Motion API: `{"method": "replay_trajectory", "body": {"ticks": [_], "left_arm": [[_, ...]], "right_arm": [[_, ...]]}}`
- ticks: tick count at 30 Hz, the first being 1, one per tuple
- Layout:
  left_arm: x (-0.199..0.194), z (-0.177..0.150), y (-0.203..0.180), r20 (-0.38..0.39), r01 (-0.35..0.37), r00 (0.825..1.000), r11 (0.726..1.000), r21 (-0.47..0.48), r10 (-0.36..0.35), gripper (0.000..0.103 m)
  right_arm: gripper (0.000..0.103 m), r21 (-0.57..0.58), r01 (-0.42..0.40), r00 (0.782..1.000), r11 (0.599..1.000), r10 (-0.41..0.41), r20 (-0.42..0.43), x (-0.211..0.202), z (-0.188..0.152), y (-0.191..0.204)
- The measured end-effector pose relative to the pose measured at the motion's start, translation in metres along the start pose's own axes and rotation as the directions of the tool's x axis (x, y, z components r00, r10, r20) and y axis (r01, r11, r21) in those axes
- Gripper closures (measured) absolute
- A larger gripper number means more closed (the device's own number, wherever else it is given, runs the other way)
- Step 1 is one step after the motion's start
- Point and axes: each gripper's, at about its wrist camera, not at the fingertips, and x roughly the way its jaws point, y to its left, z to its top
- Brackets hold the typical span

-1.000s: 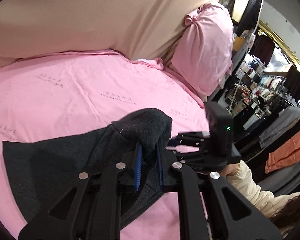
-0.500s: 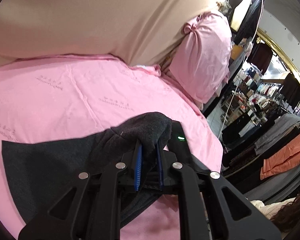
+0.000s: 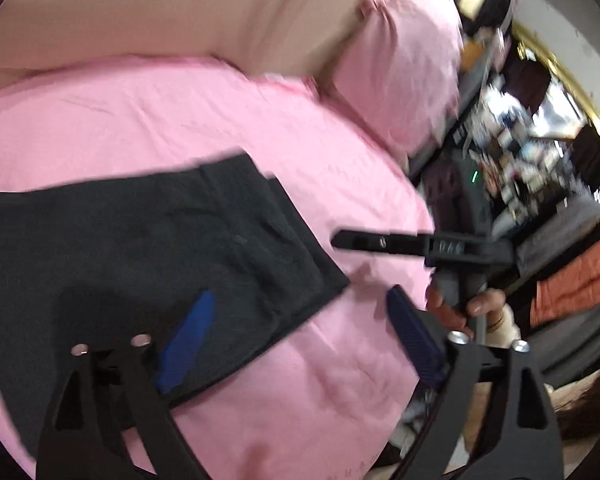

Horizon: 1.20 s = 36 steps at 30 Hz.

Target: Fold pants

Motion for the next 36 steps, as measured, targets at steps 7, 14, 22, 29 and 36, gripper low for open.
{"method": "replay_trajectory", "body": {"ticks": [7,14,22,29,36], "left_arm": [[-0.096,-0.011,0.101,0.087,-0.414,0.89,0.873,-0.256,0.448,0.006],[-0.1,-0.047,0.15,0.028,-0.389,0.9,0.829,-0.403,0.436,0.006],[-0.175,-0.058,0.148,0.156,-0.389,0.846,0.791,-0.473,0.509,0.006],[-0.245,-0.087,0.15,0.174,-0.445,0.763,0.701,-0.557,0.623,0.006],[-0.215,-0.079,0.148,0.192,-0.36,0.835,0.777,-0.516,0.515,0.006]], "right_arm": [[0.032,-0.035,0.053,0.996,0.998,-0.055,-0.075,0.053,0.007,0.021],[0.086,-0.12,0.054,0.992,0.991,-0.067,-0.108,0.065,0.012,0.061],[0.087,-0.238,-0.301,0.932,0.923,0.232,-0.28,0.153,0.048,0.254],[0.088,-0.222,-0.56,0.807,0.798,0.466,-0.362,0.159,0.042,0.333],[0.088,-0.151,0.04,0.999,0.988,-0.04,0.006,0.045,0.034,0.123]]}}
